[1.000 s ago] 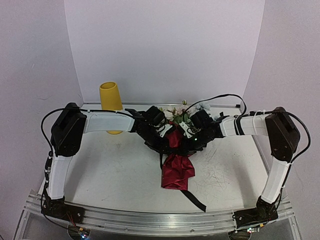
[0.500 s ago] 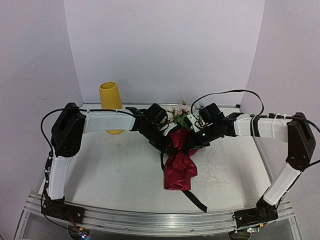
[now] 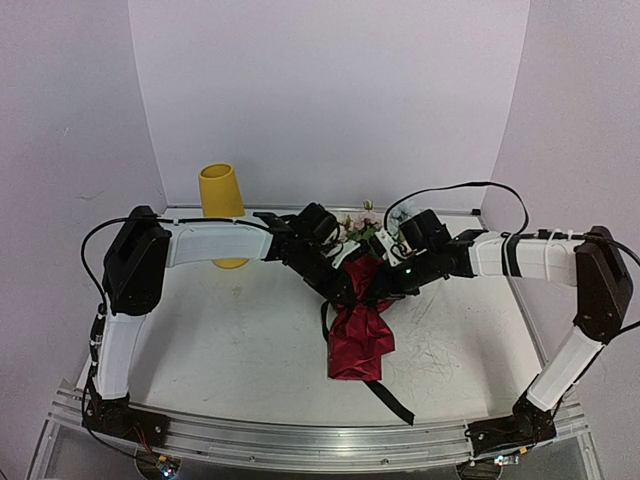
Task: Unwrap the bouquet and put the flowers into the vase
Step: Untie the ribbon from the wrapping paper.
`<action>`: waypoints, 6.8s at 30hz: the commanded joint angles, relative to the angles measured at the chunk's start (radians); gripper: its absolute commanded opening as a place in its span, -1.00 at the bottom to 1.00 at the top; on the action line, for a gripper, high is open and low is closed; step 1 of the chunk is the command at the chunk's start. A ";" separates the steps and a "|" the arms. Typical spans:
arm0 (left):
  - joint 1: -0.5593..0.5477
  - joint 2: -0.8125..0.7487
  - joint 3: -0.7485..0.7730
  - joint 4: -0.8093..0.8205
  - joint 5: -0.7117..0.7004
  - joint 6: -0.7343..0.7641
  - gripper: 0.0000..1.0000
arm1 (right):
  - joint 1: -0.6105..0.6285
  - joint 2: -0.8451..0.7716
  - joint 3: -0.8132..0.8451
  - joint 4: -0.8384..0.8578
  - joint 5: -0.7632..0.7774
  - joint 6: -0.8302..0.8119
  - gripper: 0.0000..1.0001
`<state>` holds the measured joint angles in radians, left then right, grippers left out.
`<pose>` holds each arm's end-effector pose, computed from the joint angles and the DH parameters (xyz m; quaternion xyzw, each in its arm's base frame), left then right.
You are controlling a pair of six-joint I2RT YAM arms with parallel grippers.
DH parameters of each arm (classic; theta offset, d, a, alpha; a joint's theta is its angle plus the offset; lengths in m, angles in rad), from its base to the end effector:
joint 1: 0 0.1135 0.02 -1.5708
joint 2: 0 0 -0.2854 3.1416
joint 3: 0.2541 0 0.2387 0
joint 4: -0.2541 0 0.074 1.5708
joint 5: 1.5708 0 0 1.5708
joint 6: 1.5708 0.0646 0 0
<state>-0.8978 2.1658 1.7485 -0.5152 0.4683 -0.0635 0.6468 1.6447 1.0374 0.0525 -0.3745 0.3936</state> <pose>0.2851 -0.4044 0.2053 0.4408 0.8149 -0.3365 0.1688 0.2882 0.2473 0.2449 -0.1982 0.8401 0.3787 0.3339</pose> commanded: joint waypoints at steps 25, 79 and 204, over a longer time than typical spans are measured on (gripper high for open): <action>-0.018 0.086 0.048 0.062 -0.131 0.029 -0.42 | 0.001 0.123 -0.051 0.038 -0.078 0.032 -1.00; -0.020 -0.063 -0.081 0.104 -0.247 -0.035 -0.33 | -0.016 0.060 0.027 -0.010 0.082 -0.019 -0.57; -0.012 -0.124 -0.175 0.038 -0.306 -0.110 -0.73 | -0.087 -0.032 -0.069 -0.117 0.155 -0.030 -0.47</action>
<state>-0.9159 2.1127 1.5727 -0.4749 0.1213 -0.1842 0.5617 1.6470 0.9675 -0.0210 -0.1827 0.4114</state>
